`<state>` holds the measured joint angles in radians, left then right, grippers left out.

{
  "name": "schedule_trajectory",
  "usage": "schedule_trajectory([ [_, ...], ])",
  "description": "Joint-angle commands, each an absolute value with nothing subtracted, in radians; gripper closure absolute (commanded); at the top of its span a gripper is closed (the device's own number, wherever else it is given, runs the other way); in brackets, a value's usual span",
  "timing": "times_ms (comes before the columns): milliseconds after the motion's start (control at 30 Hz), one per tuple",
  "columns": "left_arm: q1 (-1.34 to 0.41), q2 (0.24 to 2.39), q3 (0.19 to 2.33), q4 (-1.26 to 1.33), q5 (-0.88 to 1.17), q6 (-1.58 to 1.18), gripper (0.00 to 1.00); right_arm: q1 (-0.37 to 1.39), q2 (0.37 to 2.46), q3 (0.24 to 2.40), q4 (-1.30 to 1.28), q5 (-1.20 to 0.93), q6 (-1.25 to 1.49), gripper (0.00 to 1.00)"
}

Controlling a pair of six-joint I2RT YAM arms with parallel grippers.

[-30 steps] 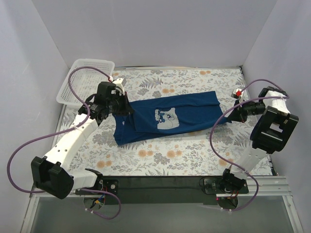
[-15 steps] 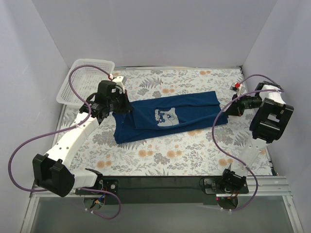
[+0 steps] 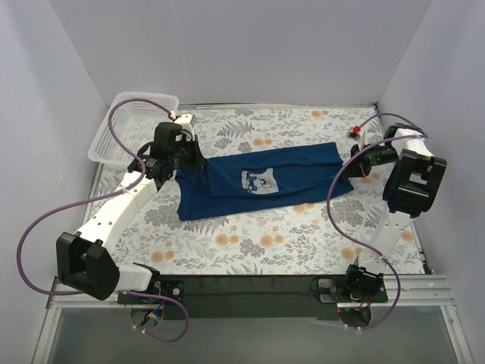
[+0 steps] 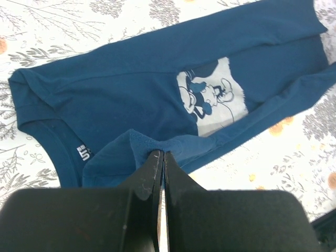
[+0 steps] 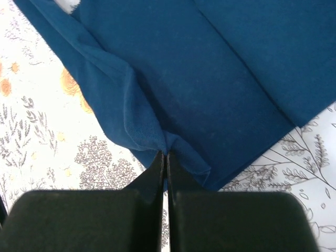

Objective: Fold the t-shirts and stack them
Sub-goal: Fold the tshirt

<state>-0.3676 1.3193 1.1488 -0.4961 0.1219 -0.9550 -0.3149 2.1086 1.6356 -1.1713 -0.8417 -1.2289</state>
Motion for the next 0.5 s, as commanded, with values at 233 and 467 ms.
schedule_trajectory([
  [233,-0.345,1.407,1.186,-0.442,0.074,-0.913,1.0,-0.321,2.092,1.651,-1.055,-0.805,-1.106,0.99],
  [467,-0.339,1.434,1.186,-0.423,0.061,-0.917,1.0,-0.321,2.085,1.62,-1.002,-0.769,-1.066,0.99],
])
